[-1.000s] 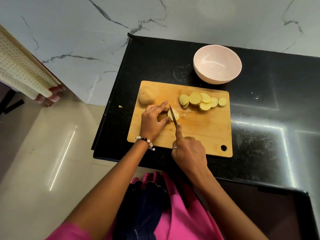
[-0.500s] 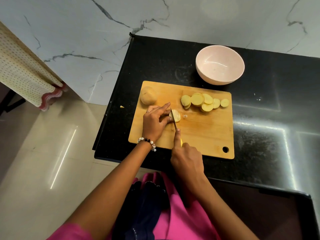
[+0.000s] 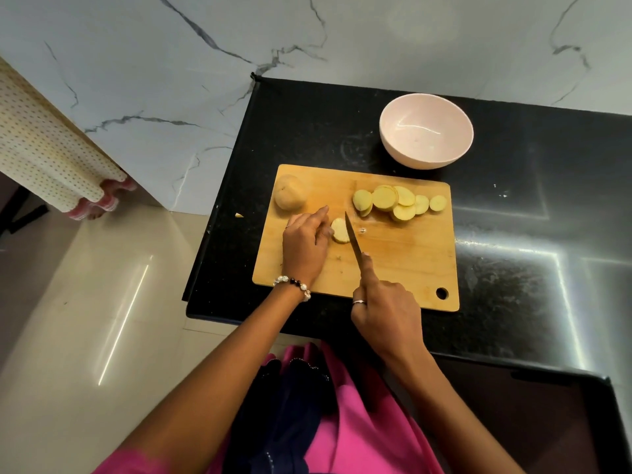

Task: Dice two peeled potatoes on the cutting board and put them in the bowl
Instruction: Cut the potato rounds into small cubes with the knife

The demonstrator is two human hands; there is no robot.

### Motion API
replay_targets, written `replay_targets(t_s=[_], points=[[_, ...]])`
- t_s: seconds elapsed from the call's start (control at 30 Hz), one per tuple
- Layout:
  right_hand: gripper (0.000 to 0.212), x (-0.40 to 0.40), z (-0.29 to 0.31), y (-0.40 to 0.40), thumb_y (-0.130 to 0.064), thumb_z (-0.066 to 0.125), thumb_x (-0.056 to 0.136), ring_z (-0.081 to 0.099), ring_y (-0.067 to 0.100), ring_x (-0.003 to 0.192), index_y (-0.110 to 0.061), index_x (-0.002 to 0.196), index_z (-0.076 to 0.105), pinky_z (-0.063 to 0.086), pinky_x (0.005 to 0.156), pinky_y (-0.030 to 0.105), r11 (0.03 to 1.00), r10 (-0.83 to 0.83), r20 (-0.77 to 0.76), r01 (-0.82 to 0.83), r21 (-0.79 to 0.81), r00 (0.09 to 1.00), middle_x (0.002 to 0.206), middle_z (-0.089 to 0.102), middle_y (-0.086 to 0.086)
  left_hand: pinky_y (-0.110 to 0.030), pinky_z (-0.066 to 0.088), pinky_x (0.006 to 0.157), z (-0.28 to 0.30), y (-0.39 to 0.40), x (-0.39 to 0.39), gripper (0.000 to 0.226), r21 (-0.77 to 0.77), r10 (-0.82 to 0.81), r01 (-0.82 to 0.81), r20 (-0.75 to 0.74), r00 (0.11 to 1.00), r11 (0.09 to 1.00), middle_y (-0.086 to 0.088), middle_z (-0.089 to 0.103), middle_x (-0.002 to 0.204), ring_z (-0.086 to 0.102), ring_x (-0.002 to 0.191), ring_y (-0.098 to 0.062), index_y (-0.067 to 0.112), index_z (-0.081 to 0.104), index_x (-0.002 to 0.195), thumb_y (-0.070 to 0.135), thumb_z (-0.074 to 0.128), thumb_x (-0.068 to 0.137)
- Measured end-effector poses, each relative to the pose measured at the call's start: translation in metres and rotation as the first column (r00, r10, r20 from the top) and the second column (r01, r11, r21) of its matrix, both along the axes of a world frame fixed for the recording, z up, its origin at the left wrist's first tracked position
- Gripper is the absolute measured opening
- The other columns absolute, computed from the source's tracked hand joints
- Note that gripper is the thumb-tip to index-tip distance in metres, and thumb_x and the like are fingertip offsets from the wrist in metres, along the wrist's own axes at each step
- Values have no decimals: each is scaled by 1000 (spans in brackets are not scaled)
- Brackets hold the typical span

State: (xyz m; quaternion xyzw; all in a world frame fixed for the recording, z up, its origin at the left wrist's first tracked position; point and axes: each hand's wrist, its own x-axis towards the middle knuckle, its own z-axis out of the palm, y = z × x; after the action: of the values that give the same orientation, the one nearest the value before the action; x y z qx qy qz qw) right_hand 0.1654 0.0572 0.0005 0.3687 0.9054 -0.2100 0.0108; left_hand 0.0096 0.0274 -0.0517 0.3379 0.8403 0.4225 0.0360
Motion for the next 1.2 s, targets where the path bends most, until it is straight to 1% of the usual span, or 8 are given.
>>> replay_targets(t_s=[0.13, 0.2, 0.43, 0.6, 0.77, 0.97, 1.13, 1.2], points=[[61, 0, 3, 7, -18, 41, 94, 58, 34, 67, -18, 151, 20, 33, 54, 33, 996, -84, -130, 83, -14, 988, 77, 65, 13, -36, 37, 85, 8, 10, 23, 59, -331, 132, -145, -63, 989, 932, -7, 54, 113, 46, 106, -26, 15, 60, 120, 57, 62, 80], [58, 1, 4, 11, -18, 41, 94, 58, 34, 67, -18, 150, 24, 31, 54, 33, 993, -120, -164, 120, -6, 979, 76, 66, 14, -35, 38, 86, 11, 18, 29, 68, -396, 150, -168, -75, 986, 903, -8, 49, 116, 45, 107, -27, 13, 55, 118, 66, 60, 76], [56, 5, 3, 13, -19, 40, 95, 58, 31, 67, -18, 149, 24, 30, 53, 33, 993, -120, -160, 119, -18, 980, 75, 66, 12, -35, 37, 92, 14, 32, 25, 52, -404, 127, -109, 16, 992, 908, -12, 47, 120, 44, 110, -29, 9, 51, 116, 46, 65, 82], [57, 6, -5, 14, -22, 40, 96, 58, 30, 66, -20, 150, 24, 30, 53, 32, 999, -54, -111, 54, -3, 992, 75, 65, 11, -32, 39, 97, 15, 24, -2, 44, -365, -132, 165, 114, 985, 916, -4, 48, 116, 46, 110, -23, 17, 59, 120, 27, 71, 79], [60, 7, -6, 13, -24, 37, 97, 58, 29, 71, -22, 152, 13, 32, 55, 31, 999, -6, -32, 7, 38, 999, 84, 64, 9, -17, 39, 87, 28, 19, -31, 46, -396, -411, 453, 192, 891, 799, 6, 46, 105, 46, 98, -10, 19, 62, 121, 16, 75, 77], [60, 3, -11, 5, -25, 36, 96, 59, 30, 76, -22, 152, 12, 35, 57, 33, 998, -23, -5, 24, 59, 1000, 89, 64, 9, -25, 46, 89, 22, 16, -22, 50, -332, -347, 397, 200, 916, 856, 0, 52, 109, 48, 94, -10, 18, 63, 121, 19, 78, 74], [60, -1, -16, -1, -24, 35, 96, 59, 31, 73, -19, 152, 14, 30, 54, 32, 996, -29, -4, 29, 83, 1000, 85, 63, 10, -17, 44, 80, 20, 11, -16, 52, -275, -314, 360, 198, 929, 892, -1, 55, 108, 52, 90, -10, 16, 64, 120, 20, 80, 71], [57, -4, -17, -3, -22, 36, 93, 57, 32, 62, -16, 149, 26, 25, 47, 30, 994, -32, 4, 31, 108, 999, 74, 62, 11, -14, 43, 76, 19, 9, -16, 52, -254, -300, 345, 201, 933, 904, -1, 55, 106, 54, 87, -11, 16, 65, 119, 20, 80, 70]])
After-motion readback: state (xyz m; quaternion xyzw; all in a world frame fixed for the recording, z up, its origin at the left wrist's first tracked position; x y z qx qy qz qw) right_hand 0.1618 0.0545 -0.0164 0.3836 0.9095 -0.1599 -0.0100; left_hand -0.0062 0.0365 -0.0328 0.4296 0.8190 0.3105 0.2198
